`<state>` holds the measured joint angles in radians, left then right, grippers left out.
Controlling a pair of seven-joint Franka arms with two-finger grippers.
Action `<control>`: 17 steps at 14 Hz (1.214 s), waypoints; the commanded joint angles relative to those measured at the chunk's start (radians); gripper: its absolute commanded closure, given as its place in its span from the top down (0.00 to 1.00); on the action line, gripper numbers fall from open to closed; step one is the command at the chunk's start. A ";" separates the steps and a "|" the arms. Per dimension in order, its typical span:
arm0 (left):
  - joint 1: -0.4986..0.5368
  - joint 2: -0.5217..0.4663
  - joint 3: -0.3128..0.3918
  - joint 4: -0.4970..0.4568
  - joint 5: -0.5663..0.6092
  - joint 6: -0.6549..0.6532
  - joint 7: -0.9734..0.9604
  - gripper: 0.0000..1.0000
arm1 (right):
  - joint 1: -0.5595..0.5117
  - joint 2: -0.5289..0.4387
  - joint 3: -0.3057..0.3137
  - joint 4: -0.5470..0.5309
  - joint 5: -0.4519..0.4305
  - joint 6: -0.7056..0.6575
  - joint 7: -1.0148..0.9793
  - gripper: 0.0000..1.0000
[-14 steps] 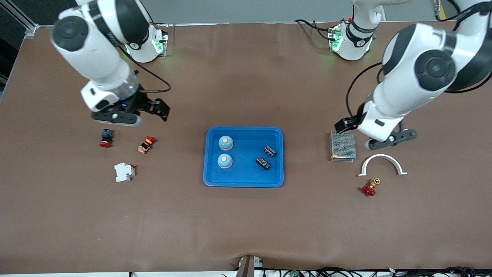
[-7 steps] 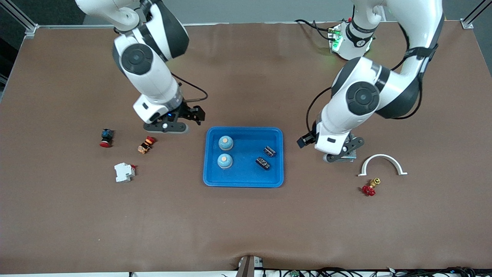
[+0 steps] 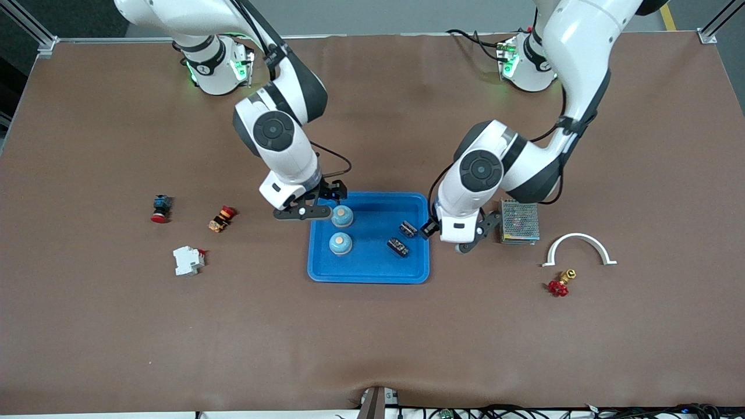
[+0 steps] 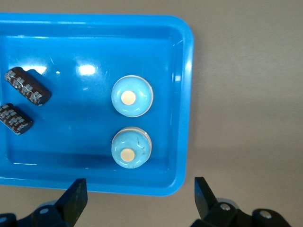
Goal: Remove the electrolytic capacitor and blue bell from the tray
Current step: 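Lower the right gripper to a blue button while the left gripper reaches a capacitor, then grip the blue button and the black capacitor with both grippers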
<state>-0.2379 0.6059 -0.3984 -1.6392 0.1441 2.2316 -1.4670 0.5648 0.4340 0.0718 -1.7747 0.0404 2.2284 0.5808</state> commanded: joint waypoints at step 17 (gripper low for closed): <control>-0.080 0.173 0.009 0.009 0.140 0.154 -0.214 0.13 | 0.084 0.249 -0.018 0.115 -0.014 0.089 0.014 1.00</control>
<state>-0.3107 0.7789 -0.3923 -1.6385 0.2548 2.3777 -1.6546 0.6319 0.6644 0.0685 -1.6681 0.0371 2.2947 0.5808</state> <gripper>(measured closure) 0.463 0.000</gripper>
